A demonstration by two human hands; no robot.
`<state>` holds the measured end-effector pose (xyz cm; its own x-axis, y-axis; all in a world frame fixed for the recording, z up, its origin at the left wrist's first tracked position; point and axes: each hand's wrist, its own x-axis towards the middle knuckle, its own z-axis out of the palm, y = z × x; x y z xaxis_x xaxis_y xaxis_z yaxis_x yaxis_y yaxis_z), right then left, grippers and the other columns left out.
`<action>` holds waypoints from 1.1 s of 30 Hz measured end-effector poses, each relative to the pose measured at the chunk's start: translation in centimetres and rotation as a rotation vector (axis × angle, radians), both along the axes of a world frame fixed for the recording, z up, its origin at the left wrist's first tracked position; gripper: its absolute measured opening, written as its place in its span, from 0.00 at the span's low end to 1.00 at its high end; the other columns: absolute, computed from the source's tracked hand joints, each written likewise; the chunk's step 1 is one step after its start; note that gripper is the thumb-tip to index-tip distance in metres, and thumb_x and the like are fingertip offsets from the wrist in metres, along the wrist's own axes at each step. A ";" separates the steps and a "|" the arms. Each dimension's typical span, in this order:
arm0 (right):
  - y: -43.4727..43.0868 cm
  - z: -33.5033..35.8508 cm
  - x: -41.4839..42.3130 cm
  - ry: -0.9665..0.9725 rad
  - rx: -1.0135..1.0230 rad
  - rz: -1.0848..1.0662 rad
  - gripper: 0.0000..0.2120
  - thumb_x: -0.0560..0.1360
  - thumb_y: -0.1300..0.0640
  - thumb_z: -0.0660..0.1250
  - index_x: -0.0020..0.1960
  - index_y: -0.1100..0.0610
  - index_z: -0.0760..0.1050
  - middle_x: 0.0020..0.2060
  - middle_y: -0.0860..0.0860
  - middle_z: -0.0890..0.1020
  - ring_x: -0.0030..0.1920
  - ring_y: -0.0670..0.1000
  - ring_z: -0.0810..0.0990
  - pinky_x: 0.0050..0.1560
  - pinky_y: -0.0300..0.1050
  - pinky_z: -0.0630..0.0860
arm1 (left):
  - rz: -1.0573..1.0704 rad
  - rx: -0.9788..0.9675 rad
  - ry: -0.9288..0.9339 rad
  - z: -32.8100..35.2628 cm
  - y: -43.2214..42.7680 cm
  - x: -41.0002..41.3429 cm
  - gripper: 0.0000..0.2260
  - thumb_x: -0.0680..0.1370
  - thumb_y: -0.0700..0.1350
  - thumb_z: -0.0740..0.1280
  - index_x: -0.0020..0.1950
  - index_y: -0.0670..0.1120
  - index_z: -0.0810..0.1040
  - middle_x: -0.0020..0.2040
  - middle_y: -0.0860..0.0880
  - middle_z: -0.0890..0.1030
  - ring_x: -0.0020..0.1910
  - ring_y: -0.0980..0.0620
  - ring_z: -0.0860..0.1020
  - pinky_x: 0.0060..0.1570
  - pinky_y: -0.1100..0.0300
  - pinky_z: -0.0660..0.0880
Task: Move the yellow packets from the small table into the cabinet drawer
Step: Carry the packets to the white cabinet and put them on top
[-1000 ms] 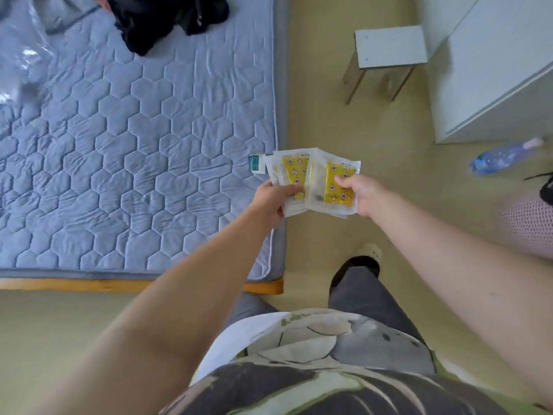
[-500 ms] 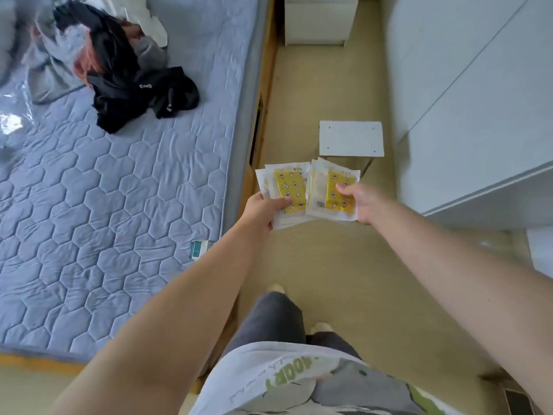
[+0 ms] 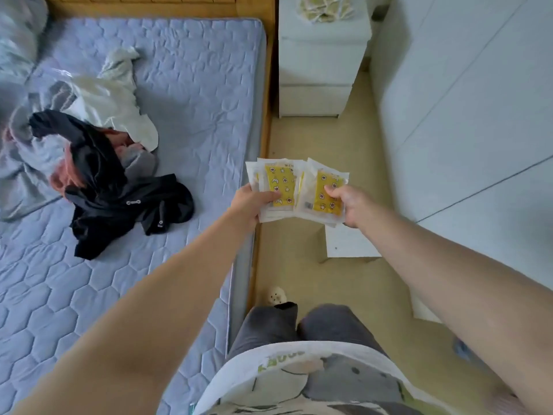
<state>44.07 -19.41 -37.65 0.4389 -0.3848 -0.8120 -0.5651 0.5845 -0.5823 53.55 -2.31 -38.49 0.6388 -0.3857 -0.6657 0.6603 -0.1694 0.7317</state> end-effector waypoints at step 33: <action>-55.4 -5.7 63.0 0.123 -0.037 -0.096 0.08 0.74 0.62 0.69 0.53 0.59 0.76 0.46 0.54 0.82 0.49 0.54 0.80 0.54 0.53 0.77 | 0.080 0.191 0.113 -6.9 -56.4 64.3 0.24 0.68 0.38 0.77 0.61 0.42 0.73 0.55 0.43 0.81 0.52 0.43 0.80 0.56 0.44 0.77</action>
